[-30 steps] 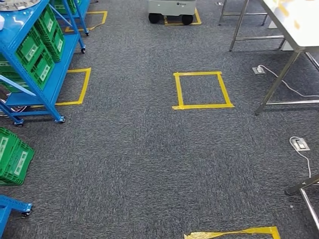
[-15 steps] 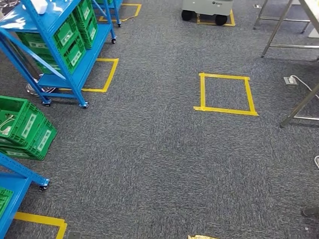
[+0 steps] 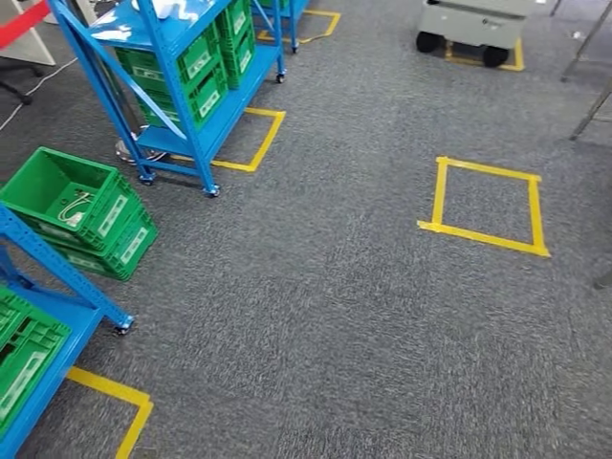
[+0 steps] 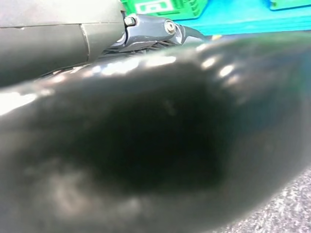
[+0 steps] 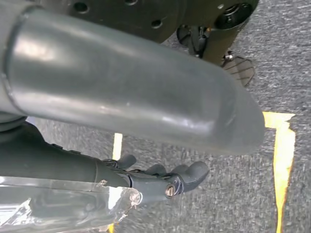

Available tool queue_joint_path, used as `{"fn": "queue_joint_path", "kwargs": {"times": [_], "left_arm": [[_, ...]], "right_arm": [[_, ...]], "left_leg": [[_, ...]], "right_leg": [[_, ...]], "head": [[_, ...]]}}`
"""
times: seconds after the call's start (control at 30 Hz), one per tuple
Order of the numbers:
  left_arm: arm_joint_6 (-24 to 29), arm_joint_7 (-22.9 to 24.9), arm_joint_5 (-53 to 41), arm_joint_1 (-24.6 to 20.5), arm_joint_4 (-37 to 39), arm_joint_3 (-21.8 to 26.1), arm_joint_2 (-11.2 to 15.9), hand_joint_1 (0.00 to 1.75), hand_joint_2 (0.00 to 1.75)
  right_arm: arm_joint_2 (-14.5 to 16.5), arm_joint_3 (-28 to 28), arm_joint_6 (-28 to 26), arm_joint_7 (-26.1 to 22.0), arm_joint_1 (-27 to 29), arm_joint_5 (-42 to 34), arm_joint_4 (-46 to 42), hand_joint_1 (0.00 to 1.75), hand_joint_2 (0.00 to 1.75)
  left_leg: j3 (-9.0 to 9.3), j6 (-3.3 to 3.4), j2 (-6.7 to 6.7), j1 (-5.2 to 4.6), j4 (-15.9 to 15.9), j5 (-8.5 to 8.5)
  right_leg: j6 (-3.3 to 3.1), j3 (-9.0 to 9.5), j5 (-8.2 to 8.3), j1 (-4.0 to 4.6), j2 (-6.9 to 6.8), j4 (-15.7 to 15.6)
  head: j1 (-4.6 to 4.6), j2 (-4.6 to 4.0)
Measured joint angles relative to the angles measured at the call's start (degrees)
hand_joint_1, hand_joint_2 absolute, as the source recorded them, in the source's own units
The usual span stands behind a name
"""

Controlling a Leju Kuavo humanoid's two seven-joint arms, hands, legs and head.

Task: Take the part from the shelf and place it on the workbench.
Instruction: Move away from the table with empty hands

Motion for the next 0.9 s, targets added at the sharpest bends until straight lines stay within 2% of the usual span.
{"fn": "queue_joint_path", "kwargs": {"times": [0.07, 0.13, 0.2, 0.23, 0.27, 0.3, 0.33, 0.37, 0.43, 0.47, 0.5, 0.57, 0.6, 0.63, 0.7, 0.73, 0.77, 0.8, 0.83, 0.87, 0.9], "left_arm": [[0.01, 0.0, -0.03, 0.2, 0.0, 0.02, -0.01, 0.0, 0.0], [0.01, 0.01, -0.01, 0.29, 0.0, 0.03, -0.04, 0.0, 0.0], [0.0, 0.02, 0.02, 0.08, 0.0, 0.03, -0.07, 0.0, 0.0], [-0.01, 0.02, 0.03, -0.01, 0.0, 0.02, -0.07, 0.0, 0.0], [-0.01, 0.02, 0.04, -0.03, 0.0, 0.02, -0.06, 0.0, 0.0], [-0.01, 0.02, 0.06, 0.02, 0.0, 0.02, -0.05, 0.0, 0.0], [-0.01, 0.02, 0.08, 0.09, 0.0, 0.03, -0.03, 0.0, 0.0], [-0.01, 0.02, 0.09, 0.13, 0.0, 0.03, -0.02, 0.0, 0.0], [-0.01, 0.02, 0.1, -0.04, 0.0, 0.03, -0.03, 0.0, 0.0], [0.0, 0.02, 0.1, -0.17, 0.0, 0.03, -0.04, 0.0, 0.0], [0.0, 0.02, 0.1, -0.26, 0.0, 0.03, -0.04, 0.0, 0.0], [0.01, 0.08, 0.13, -0.19, 0.0, 0.03, -0.02, 0.0, 0.0], [0.0, 0.12, 0.16, -0.11, 0.0, 0.03, 0.0, 0.0, 0.0], [0.01, 0.18, 0.19, -0.09, 0.0, 0.04, 0.01, 0.0, 0.0], [0.0, 0.25, 0.23, -0.22, 0.0, 0.05, -0.01, 0.0, 0.0], [0.0, 0.27, 0.23, -0.29, 0.0, 0.05, -0.02, 0.0, 0.0], [-0.01, 0.29, 0.25, -0.32, 0.0, 0.05, -0.02, 0.0, 0.0], [-0.01, 0.32, 0.26, -0.29, 0.0, 0.05, -0.01, 0.0, 0.0], [-0.01, 0.36, 0.28, -0.24, 0.01, 0.06, 0.0, 0.0, 0.0], [-0.01, 0.4, 0.31, -0.2, 0.01, 0.07, 0.01, 0.0, 0.0], [-0.01, 0.41, 0.32, -0.19, 0.02, 0.07, 0.02, 0.0, 0.0]], "right_arm": [[0.0, -0.01, -0.01, 0.02, -0.01, 0.07, 0.0, 0.0, 0.0], [-0.01, -0.02, -0.03, 0.01, -0.01, 0.17, 0.0, 0.0, 0.0], [-0.02, -0.02, -0.04, 0.01, 0.11, 0.26, 0.0, 0.0, 0.0], [-0.03, -0.02, -0.04, 0.02, 0.2, 0.28, 0.0, 0.0, 0.0], [-0.03, -0.02, -0.04, 0.03, 0.26, 0.3, 0.0, 0.0, 0.0], [-0.04, -0.03, -0.04, 0.03, 0.27, 0.31, 0.0, 0.0, 0.0], [-0.04, -0.02, -0.04, 0.04, 0.22, 0.32, 0.0, 0.0, 0.0], [-0.04, -0.02, -0.04, 0.04, 0.16, 0.34, 0.0, 0.0, 0.0], [-0.04, -0.01, -0.04, 0.03, 0.09, 0.37, 0.0, 0.0, 0.0], [-0.04, -0.01, -0.04, 0.03, 0.09, 0.39, 0.0, 0.0, 0.0], [-0.04, -0.01, -0.04, 0.02, 0.09, 0.41, 0.0, 0.0, 0.0], [-0.04, -0.01, -0.04, -0.02, 0.0, 0.49, 0.0, 0.0, 0.0], [-0.04, -0.01, -0.04, -0.04, -0.05, 0.52, 0.0, 0.0, 0.0], [-0.04, -0.01, -0.04, -0.07, -0.06, 0.55, 0.0, 0.0, 0.0], [-0.04, -0.01, -0.04, -0.08, 0.04, 0.57, 0.0, 0.0, 0.0], [-0.04, -0.01, -0.04, -0.07, 0.13, 0.57, 0.0, 0.0, 0.0], [-0.04, -0.01, -0.05, -0.06, 0.18, 0.58, 0.0, 0.0, 0.0], [-0.04, -0.01, -0.05, -0.05, 0.22, 0.58, 0.0, 0.0, 0.0], [-0.06, -0.01, -0.06, -0.05, 0.23, 0.59, 0.0, 0.0, 0.0], [-0.08, -0.01, -0.06, -0.07, 0.23, 0.6, 0.0, 0.0, 0.0], [-0.1, -0.01, -0.06, -0.09, 0.22, 0.61, 0.0, 0.0, 0.0]], "left_leg": [[-0.49, -0.67, -0.58, 0.27, 0.07, 0.18], [-1.76, -1.14, 1.4, 0.22, 2.4, -1.5], [-4.88, -1.43, 4.31, 0.09, 9.02, -5.28], [-6.64, -1.53, 4.96, 0.1, 12.82, -6.94], [-7.77, -1.57, 5.25, 0.1, 15.42, -7.69], [-7.96, -1.56, 5.39, 0.11, 16.15, -7.4], [-6.99, -1.49, 5.55, 0.1, 14.56, -6.05], [-5.02, -1.34, 6.17, 0.05, 11.11, -4.11], [-0.86, -0.93, 9.08, -0.29, 3.48, -1.38], [0.33, -0.69, 10.24, -0.49, 1.13, -0.89], [0.7, -0.46, 10.77, -0.67, 0.14, -0.94], [0.58, 0.12, 9.62, -0.63, -0.21, -0.83], [0.6, 0.43, 9.01, -0.48, -0.31, -0.7], [0.64, 0.76, 8.41, -0.29, -0.43, -0.53], [0.58, 1.21, 7.15, -0.09, -0.49, -0.34], [0.51, 1.35, 6.44, -0.08, -0.48, -0.29], [0.47, 1.39, 5.7, -0.08, -0.47, -0.27], [0.48, 1.4, 4.98, -0.07, -0.45, -0.26], [0.53, 1.35, 4.22, -0.04, -0.43, -0.23], [0.6, 1.25, 3.5, 0.02, -0.41, -0.22], [0.63, 1.03, 2.8, 0.05, -0.37, -0.2]], "right_leg": [[-0.87, 0.02, 0.26, 0.16, -1.13, -0.05], [-1.7, 0.04, 0.62, 0.2, -2.43, -0.38], [-2.19, 0.0, 0.7, 0.38, -3.91, -0.56], [-2.32, -0.05, 0.67, 0.5, -4.75, -0.56], [-2.38, -0.08, 0.63, 0.58, -5.57, -0.56], [-2.42, -0.08, 0.6, 0.64, -6.32, -0.56], [-2.42, -0.04, 0.57, 0.66, -6.98, -0.55], [-2.36, 0.05, 0.52, 0.67, -7.58, -0.55], [-2.04, 0.18, 0.3, 0.9, -8.61, -0.44], [-1.8, 0.27, 0.16, 1.08, -9.13, -0.37], [-1.54, 0.36, 0.05, 1.25, -9.69, -0.36], [-0.95, 0.58, -0.18, 1.31, -10.55, -0.41], [-0.62, 0.44, -0.65, 1.23, -9.91, 0.05], [-0.29, -0.13, -1.65, 1.12, -8.72, 1.49], [0.18, -2.99, -5.05, 0.93, -5.9, 7.88], [0.29, -4.96, -6.72, 0.87, -5.27, 11.92], [0.37, -6.57, -7.63, 0.85, -5.0, 14.97], [0.41, -7.33, -7.45, 0.82, -4.89, 16.13], [0.42, -7.02, -6.16, 0.75, -4.76, 15.05], [0.43, -5.6, -4.05, 0.63, -4.42, 11.81], [0.5, -3.73, -2.06, 0.39, -3.27, 7.65]], "head": [[0.02, 0.0], [-0.3, 0.0], [-0.65, 0.0], [-0.67, 0.0], [-0.68, 0.0], [-0.68, 0.0], [-0.69, 0.0], [-0.7, 0.0], [-0.74, 0.0], [-0.69, 0.0], [-0.66, 0.0], [-0.56, 0.0], [-0.46, 0.0], [-0.32, 0.0], [0.02, 0.0], [0.08, 0.0], [0.1, 0.0], [0.14, 0.0], [0.12, 0.0], [0.12, 0.0], [0.17, 0.0]]}}
